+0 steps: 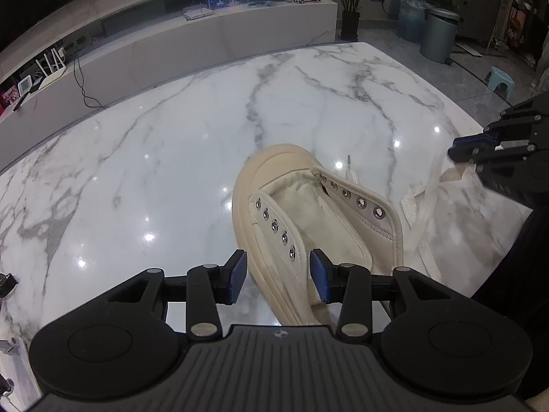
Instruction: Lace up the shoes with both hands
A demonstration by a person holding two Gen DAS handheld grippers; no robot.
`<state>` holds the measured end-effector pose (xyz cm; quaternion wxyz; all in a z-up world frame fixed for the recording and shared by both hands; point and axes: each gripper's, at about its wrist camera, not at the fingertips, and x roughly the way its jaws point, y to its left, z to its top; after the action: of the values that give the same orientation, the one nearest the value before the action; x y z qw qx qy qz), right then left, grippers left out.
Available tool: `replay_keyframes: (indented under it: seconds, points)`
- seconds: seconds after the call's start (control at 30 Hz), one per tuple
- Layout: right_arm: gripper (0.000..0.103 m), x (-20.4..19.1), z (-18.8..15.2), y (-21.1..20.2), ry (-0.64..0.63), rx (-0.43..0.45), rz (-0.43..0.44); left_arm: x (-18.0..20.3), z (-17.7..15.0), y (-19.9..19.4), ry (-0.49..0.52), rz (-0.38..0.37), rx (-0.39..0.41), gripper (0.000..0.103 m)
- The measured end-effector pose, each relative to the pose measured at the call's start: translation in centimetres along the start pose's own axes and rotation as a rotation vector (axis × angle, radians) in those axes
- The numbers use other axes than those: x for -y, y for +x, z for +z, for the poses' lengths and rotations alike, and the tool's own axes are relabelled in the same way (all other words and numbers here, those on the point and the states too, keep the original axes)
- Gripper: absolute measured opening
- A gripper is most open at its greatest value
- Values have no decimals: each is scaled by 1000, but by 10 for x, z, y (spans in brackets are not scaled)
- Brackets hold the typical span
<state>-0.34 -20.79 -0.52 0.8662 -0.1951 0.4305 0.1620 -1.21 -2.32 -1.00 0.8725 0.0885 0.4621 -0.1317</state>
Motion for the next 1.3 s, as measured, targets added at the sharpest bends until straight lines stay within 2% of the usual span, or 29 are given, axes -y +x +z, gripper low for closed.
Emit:
replay_keyframes:
  seconds: [0.07, 0.1, 0.17, 0.27, 0.43, 0.53, 0.57, 0.6, 0.77, 1.07, 1.2, 1.3]
  points:
    - [23, -3, 1, -9, 20, 21, 121, 1, 0, -1, 1, 2, 2, 39]
    - [26, -5, 2, -12, 19, 27, 149, 1, -1, -3, 2, 3, 4, 39]
    - [29, -18, 0, -20, -30, 36, 241, 2, -1, -5, 5, 6, 7, 39]
    - [30, -33, -4, -21, -82, 19, 296, 4, -2, -8, 8, 10, 13, 39]
    - [30, -63, -20, -6, -129, -63, 377, 6, -4, -14, 11, 16, 25, 39]
    - [27, -71, -28, 5, -120, -103, 378, 7, -6, -18, 7, 19, 33, 39]
    - [6, -71, -30, 7, -114, -110, 379, 7, -7, -19, 6, 19, 36, 39]
    - [0, -70, -30, 8, -100, -117, 380, 7, -7, -19, 5, 19, 36, 39]
    - [0, -61, -23, -1, -70, -71, 359, 7, -6, -20, 3, 17, 44, 39]
    - [0, -23, 25, -41, -31, 109, 286, 4, 3, -17, 12, 11, 66, 39]
    - [0, -10, 41, -31, -43, 97, 225, 3, 9, -16, 44, -3, 82, 39]
    - [0, -4, 45, -13, -74, 52, 190, 2, 14, -14, 84, -29, 90, 39]
